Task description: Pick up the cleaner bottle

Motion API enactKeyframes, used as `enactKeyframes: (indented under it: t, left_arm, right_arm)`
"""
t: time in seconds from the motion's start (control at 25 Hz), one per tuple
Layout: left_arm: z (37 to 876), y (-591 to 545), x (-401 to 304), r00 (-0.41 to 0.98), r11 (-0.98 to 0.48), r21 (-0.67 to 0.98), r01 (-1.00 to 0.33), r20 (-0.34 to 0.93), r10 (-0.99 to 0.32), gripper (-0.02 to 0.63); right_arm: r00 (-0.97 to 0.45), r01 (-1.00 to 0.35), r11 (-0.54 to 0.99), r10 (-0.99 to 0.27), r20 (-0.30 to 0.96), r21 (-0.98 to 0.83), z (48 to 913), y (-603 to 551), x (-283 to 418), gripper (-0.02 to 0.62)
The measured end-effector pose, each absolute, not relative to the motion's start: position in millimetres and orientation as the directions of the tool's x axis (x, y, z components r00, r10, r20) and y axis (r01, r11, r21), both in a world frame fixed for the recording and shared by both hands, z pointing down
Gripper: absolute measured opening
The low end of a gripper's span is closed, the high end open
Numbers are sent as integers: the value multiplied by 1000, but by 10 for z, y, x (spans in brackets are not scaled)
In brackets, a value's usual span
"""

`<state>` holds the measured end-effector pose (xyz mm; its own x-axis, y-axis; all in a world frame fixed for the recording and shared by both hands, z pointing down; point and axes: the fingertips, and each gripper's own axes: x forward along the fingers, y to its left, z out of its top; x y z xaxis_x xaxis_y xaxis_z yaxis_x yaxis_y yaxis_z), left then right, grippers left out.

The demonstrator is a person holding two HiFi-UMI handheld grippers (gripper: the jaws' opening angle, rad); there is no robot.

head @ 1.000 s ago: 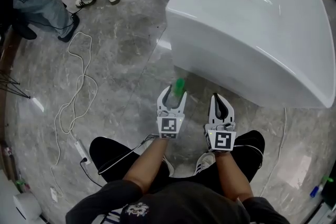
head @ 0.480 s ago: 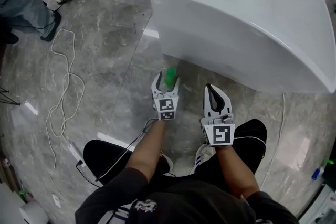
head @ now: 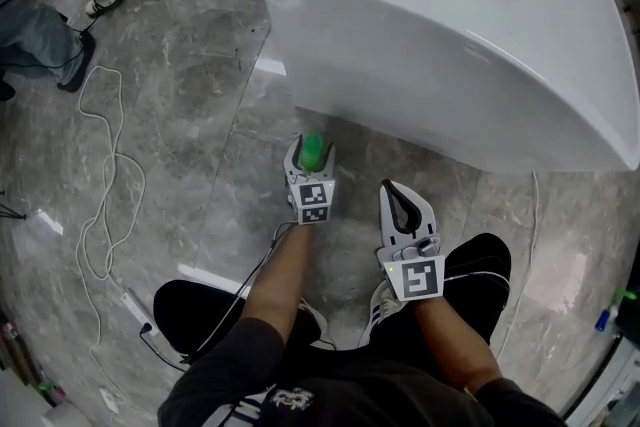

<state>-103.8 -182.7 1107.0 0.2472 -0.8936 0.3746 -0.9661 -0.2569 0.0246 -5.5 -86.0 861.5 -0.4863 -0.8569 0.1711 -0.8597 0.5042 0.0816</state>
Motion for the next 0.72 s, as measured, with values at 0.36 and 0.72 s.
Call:
enactKeyframes:
  t: [0.36,0.72]
  left_arm:
    - [11120,-1973,-1013,227,-246,-10,-969,356,-907,210]
    - [11002,-1963,-1045,229,-246,1,-969,367,-902,183]
  right_arm:
    - [-479,-863,498,-860,175,84,8701,-874,-29,17]
    - [-483,-860,502,-859,173,91,8701,-871,-25,17]
